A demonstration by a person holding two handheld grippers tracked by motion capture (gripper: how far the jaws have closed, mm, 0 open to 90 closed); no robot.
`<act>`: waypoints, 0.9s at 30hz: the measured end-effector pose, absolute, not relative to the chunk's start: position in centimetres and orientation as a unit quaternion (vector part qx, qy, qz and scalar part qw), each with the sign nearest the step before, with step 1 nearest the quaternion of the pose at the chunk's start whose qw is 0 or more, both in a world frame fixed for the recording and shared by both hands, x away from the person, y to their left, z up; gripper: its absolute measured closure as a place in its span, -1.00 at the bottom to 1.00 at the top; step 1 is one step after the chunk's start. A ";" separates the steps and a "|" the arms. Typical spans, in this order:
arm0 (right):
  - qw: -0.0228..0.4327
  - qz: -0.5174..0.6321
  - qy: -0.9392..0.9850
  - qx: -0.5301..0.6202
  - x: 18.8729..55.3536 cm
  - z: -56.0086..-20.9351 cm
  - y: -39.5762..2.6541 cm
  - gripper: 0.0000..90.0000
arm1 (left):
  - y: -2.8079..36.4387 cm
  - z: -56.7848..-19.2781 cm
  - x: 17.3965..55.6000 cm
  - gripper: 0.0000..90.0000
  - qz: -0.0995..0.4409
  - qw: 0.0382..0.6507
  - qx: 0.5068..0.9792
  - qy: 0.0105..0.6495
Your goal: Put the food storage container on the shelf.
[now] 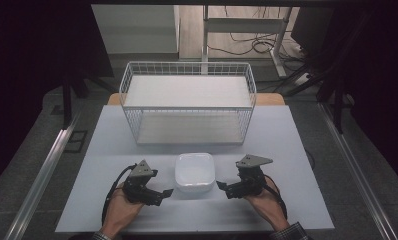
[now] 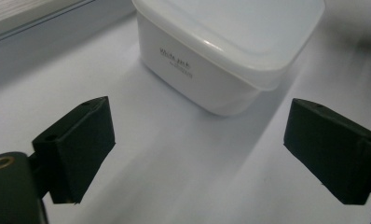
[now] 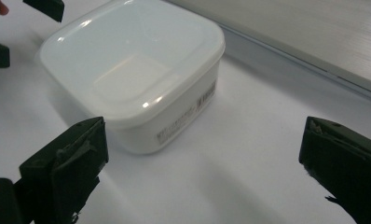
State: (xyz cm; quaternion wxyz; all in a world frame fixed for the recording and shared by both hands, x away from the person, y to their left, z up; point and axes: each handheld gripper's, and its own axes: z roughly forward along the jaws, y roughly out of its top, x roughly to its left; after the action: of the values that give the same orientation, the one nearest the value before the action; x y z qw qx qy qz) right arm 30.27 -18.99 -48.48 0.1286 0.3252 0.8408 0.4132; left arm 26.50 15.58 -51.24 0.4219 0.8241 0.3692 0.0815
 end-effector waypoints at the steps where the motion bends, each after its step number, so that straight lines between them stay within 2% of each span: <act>1: 0.129 0.418 0.837 0.330 30.6 -48.3 -18.6 -1.00 | 15.5 -51.1 26.6 -0.77 0.084 0.420 0.825 0.368; 9: 0.124 0.406 0.844 0.327 31.4 -47.9 -17.0 -1.00 | 14.7 -49.6 27.6 -0.75 0.084 0.430 0.821 0.365; 10: 0.117 0.401 0.847 0.329 31.8 -47.8 -16.5 -1.00 | 14.5 -49.4 27.8 -0.68 0.086 0.430 0.821 0.366; 15: 0.101 0.390 0.854 0.329 32.7 -48.0 -15.5 -0.98 | 13.4 -49.0 29.1 -0.62 0.081 0.423 0.826 0.364; 21: 0.075 0.385 0.857 0.335 34.2 -48.5 -14.0 -0.85 | 12.1 -49.6 31.0 -0.62 0.059 0.413 0.833 0.364; 22: 0.062 0.388 0.854 0.341 34.4 -48.7 -13.9 -0.82 | 12.1 -49.9 31.4 -0.66 0.034 0.422 0.823 0.378; 25: 0.044 0.388 0.851 0.351 34.7 -48.7 -14.0 -0.75 | 12.4 -50.2 31.8 -0.67 0.015 0.426 0.820 0.382; 27: 0.019 0.390 0.848 0.358 34.7 -48.8 -14.2 -0.63 | 12.5 -50.4 31.9 -0.65 -0.003 0.433 0.814 0.388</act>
State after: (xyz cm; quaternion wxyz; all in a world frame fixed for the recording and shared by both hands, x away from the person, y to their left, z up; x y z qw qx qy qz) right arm 34.66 -14.21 -48.78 0.0195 0.3584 0.8478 0.3904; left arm 31.91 12.52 -50.40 0.4325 0.8141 0.3875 -0.0032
